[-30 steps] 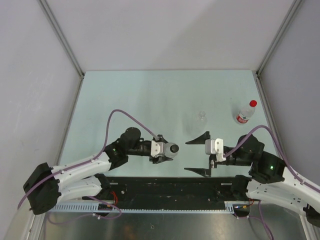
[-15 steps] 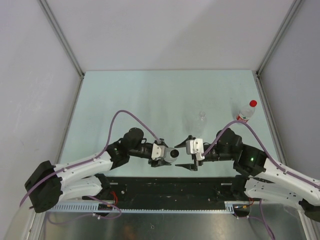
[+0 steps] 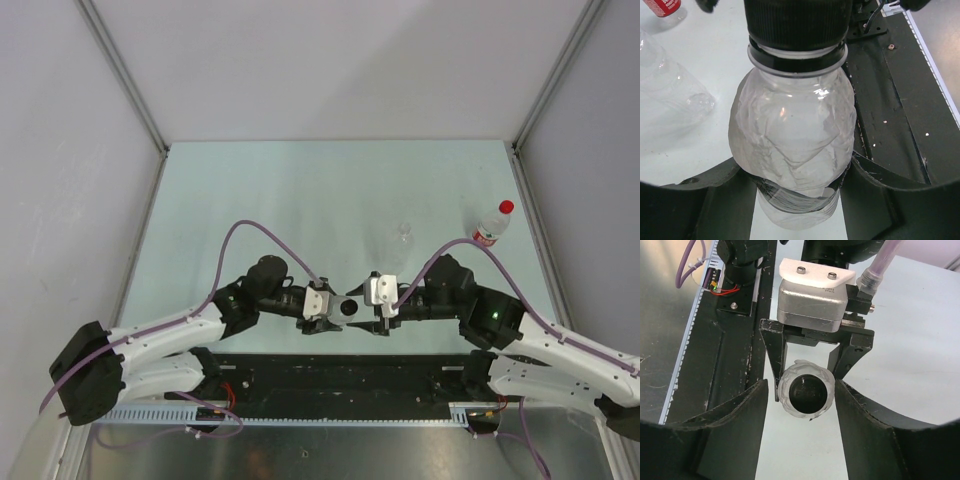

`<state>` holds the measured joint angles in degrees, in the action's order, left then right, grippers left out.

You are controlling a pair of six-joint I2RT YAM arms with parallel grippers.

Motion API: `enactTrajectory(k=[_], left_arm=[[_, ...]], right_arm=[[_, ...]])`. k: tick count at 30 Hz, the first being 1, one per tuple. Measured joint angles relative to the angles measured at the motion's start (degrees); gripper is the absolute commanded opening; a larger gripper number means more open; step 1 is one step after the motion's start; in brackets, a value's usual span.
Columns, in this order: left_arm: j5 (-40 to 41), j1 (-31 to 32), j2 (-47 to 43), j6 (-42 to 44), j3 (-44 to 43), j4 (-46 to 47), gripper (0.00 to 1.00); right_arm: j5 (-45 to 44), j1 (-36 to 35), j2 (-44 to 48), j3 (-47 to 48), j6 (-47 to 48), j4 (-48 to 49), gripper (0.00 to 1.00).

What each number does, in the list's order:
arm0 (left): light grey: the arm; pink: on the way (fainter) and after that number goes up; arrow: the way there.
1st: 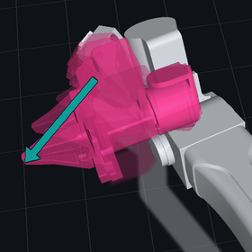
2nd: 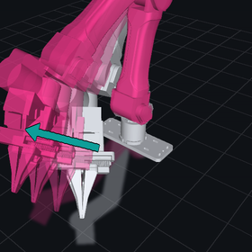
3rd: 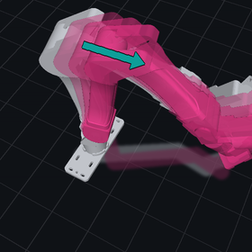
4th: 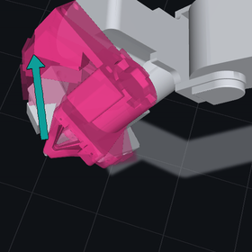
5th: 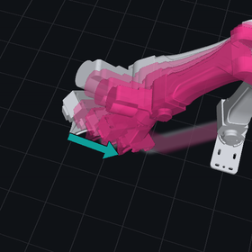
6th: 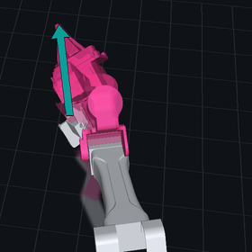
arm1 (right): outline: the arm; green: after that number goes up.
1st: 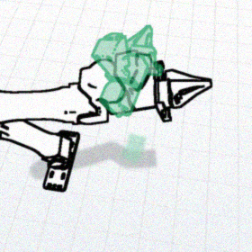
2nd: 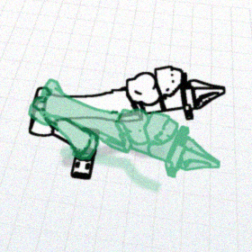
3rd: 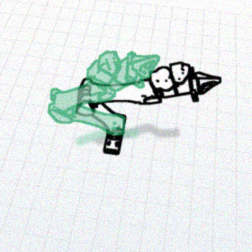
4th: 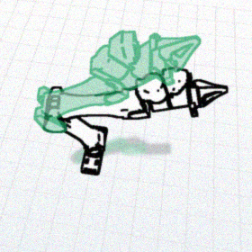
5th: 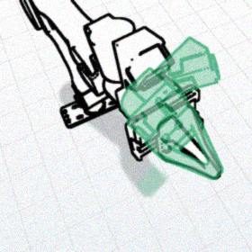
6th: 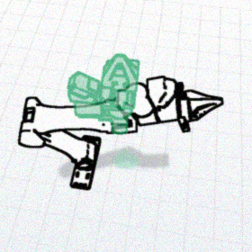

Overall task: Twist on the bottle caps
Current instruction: Screw the bottle cap onto the plastic bottle.

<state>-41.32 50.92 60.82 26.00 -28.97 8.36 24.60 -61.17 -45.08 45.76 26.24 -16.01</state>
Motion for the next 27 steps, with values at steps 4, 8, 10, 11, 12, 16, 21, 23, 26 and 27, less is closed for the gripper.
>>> enactTrajectory(k=[4,8,10,11,12,16,21,23,26,27], left_arm=[[0.00,0.00,0.00,0.00,0.00,-0.02,0.26],[0.00,0.00,0.00,0.02,0.00,-0.02,0.26],[0.00,0.00,0.00,0.02,0.00,-0.02,0.26],[0.00,0.00,0.00,0.02,0.00,-0.04,0.26],[0.00,0.00,0.00,0.02,0.00,-0.04,0.26],[0.00,0.00,0.00,0.02,0.00,-0.04,0.26],[0.00,0.00,0.00,0.02,0.00,-0.04,0.26],[0.00,0.00,0.00,0.04,0.00,-0.04,0.25],[0.00,0.00,0.00,0.11,0.00,-0.17,0.23],[0.09,0.00,0.00,0.09,-0.04,-0.31,0.23]], right_arm=[[-0.20,0.00,-0.02,0.00,0.00,-0.09,0.56],[-0.39,0.00,-0.02,0.00,0.00,-0.22,0.55],[-0.61,0.00,-0.02,0.00,0.00,-0.24,0.55],[-0.70,0.00,-0.04,0.00,-0.02,-0.24,0.55],[-0.83,0.00,-0.13,0.00,0.00,-0.24,0.54],[-1.14,0.00,-0.85,0.00,0.02,-0.24,0.53],[-1.25,0.00,-1.20,0.00,0.26,-0.24,0.43],[-1.27,0.00,-1.20,0.00,0.28,-0.24,0.37],[-1.66,0.02,-1.20,0.00,0.09,-0.13,0.27],[-1.77,0.02,-1.20,0.00,-0.15,-0.13,0.25]])
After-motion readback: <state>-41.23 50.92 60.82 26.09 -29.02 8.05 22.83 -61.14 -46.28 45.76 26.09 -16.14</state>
